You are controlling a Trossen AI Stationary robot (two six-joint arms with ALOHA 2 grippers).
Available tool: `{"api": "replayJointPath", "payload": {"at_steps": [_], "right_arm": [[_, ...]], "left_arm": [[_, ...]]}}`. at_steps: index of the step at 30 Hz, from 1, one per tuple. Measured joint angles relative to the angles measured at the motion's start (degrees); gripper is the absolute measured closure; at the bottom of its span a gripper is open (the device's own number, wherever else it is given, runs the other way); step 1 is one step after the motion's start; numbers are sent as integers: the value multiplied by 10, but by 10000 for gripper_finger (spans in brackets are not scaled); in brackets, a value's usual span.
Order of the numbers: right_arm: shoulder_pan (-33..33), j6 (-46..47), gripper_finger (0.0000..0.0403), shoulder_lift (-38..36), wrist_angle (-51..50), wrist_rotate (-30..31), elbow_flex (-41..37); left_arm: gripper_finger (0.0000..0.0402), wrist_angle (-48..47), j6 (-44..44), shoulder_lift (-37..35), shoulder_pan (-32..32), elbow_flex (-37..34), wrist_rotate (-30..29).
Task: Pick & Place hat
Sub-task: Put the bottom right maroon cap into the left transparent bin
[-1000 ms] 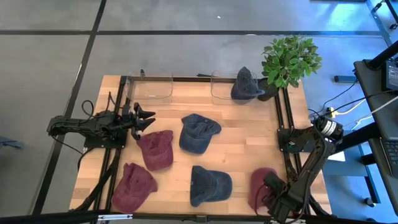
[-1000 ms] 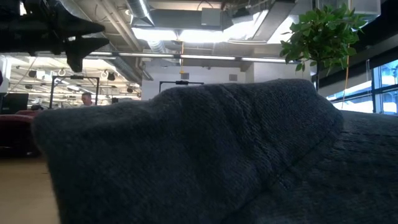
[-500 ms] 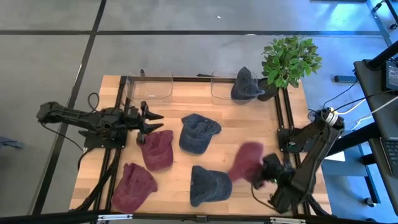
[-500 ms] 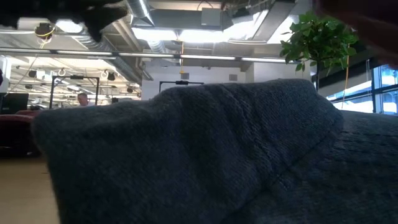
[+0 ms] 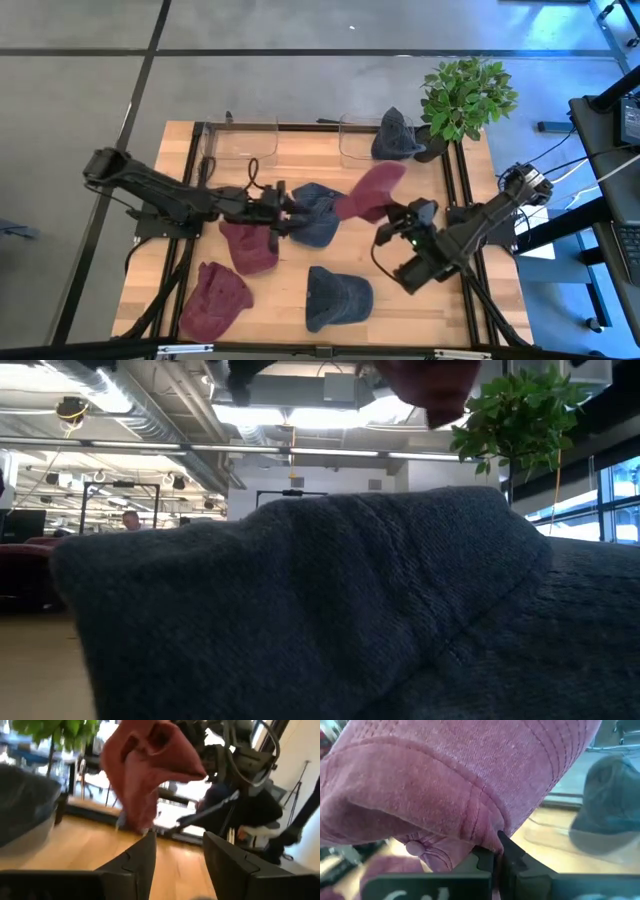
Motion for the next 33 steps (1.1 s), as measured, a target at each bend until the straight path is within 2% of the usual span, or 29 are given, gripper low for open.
{"api": "replayJointPath", "payload": {"at_steps": [4, 9, 13, 24, 29, 33], "right_arm": [[-10, -47, 398, 0, 66, 25, 0], [-10, -113, 398, 0, 126, 46, 0], [-10, -117, 397, 0, 139, 54, 0], [-10, -130, 396, 0, 174, 64, 0], [-10, -131, 398, 0, 183, 64, 0], [-10, -132, 398, 0, 183, 67, 0]], "left_arm": [[245, 37, 59, 58, 0, 34, -27], [245, 56, 63, 110, 1, 75, -59], [245, 56, 63, 132, 1, 95, -60], [245, 69, 64, 143, 1, 113, -87], [245, 114, 64, 141, 1, 113, -88], [245, 100, 91, 141, 2, 113, -123]]}}
